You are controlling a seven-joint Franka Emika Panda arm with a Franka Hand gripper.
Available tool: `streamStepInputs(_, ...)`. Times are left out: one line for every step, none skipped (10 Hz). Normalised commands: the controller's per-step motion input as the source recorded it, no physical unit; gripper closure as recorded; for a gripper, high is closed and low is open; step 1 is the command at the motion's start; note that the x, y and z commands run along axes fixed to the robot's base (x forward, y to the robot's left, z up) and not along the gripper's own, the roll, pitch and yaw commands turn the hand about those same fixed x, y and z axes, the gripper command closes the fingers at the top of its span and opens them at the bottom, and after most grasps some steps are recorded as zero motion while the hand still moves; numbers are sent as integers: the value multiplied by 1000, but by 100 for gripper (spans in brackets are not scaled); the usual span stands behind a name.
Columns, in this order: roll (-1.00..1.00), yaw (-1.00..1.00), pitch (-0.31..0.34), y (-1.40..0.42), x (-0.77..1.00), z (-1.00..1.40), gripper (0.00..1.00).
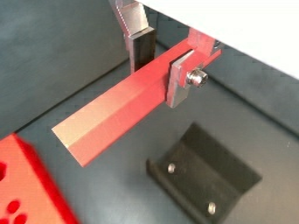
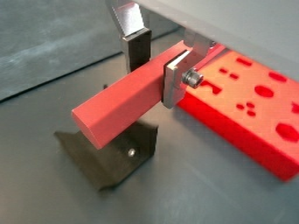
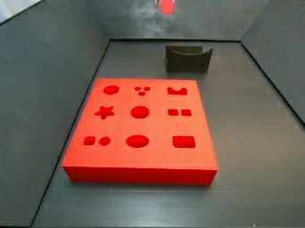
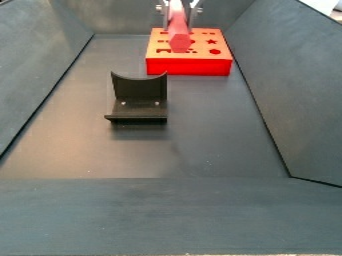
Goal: Pick up the hexagon object. Move up. Place the hexagon object on the fixture. Regrasp the hexagon object. Move to above the board. Insert the hexagon object.
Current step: Place the hexagon object on the fixture.
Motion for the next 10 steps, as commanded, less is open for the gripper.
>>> streamStepInputs(-1000,-49,40,-77,1000,-22,100)
streamStepInputs(-1000,-54,50,-43,1000,-24,100)
streamStepInputs(-1000,-60,58,-12,1000,-27,100)
streamStepInputs(-1000,-70,71,17,941,-20,100)
streamStepInputs(-1000,-79,78,31,858,-19,100)
streamStepInputs(-1000,-94,87,39,748,-20,100)
streamStepInputs(-1000,-108,92,42,668,-22,100)
streamStepInputs(-1000,-120,93,44,616,-19,100)
streamStepInputs(-796,-119,77,45,510,-19,100)
streamStepInputs(-585,-116,60,49,406,-19,100)
